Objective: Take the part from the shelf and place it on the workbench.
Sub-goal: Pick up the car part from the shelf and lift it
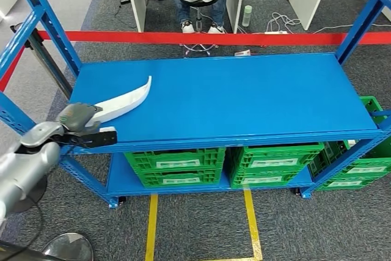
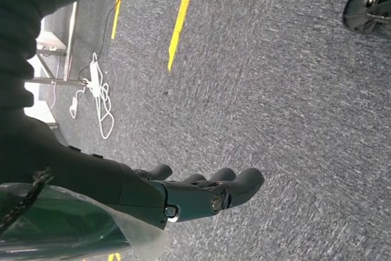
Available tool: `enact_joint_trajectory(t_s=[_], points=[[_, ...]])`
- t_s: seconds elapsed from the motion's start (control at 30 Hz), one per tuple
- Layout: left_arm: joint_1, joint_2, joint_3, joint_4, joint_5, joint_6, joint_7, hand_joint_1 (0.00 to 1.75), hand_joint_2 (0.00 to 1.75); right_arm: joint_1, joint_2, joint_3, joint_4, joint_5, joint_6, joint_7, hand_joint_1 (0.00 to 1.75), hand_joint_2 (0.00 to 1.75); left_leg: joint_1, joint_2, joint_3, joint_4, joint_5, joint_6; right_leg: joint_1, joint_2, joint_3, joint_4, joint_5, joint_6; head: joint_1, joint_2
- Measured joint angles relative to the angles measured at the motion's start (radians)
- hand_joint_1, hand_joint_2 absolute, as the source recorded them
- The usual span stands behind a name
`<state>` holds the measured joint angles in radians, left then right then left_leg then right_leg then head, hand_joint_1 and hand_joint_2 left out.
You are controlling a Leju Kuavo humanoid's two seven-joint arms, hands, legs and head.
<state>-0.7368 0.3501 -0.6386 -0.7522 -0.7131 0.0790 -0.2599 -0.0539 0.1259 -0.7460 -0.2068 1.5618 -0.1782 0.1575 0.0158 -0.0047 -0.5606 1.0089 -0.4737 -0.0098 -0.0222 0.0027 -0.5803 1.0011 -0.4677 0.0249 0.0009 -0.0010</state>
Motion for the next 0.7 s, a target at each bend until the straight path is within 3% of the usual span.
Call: enact_joint_trajectory(t_s=[0.37,0.6,0.7], points=[[0.207,-0.187,0.32,-0.225,0.293,-0.026,-0.025,1.75,1.75,0.001,0.0,-0.006,0.0,-0.001,-0.013,0.008,0.0,1.75,-0.001,0.002,-0.001,0.0,-0.001,0.001,-0.001,0.002,-0.001,0.0,0.0,0.0,0.0,0.0],[0.252,-0.258,0.422,-0.307,0.392,-0.034,-0.023,1.75,1.75,0.002,0.0,-0.013,0.0,-0.002,-0.019,0.013,0.0,1.75,-0.001,0.002,-0.001,0.0,-0.001,0.001,-0.001,0.001,-0.001,0.0,0.0,0.0,0.0,0.0],[0.27,-0.292,0.445,-0.354,0.437,0.01,-0.021,1.75,1.75,0.002,0.0,-0.021,0.0,-0.008,-0.026,0.019,0.0,1.75,-0.001,0.002,-0.001,0.0,-0.001,0.001,-0.001,0.001,-0.001,0.0,0.0,0.0,0.0,0.0]])
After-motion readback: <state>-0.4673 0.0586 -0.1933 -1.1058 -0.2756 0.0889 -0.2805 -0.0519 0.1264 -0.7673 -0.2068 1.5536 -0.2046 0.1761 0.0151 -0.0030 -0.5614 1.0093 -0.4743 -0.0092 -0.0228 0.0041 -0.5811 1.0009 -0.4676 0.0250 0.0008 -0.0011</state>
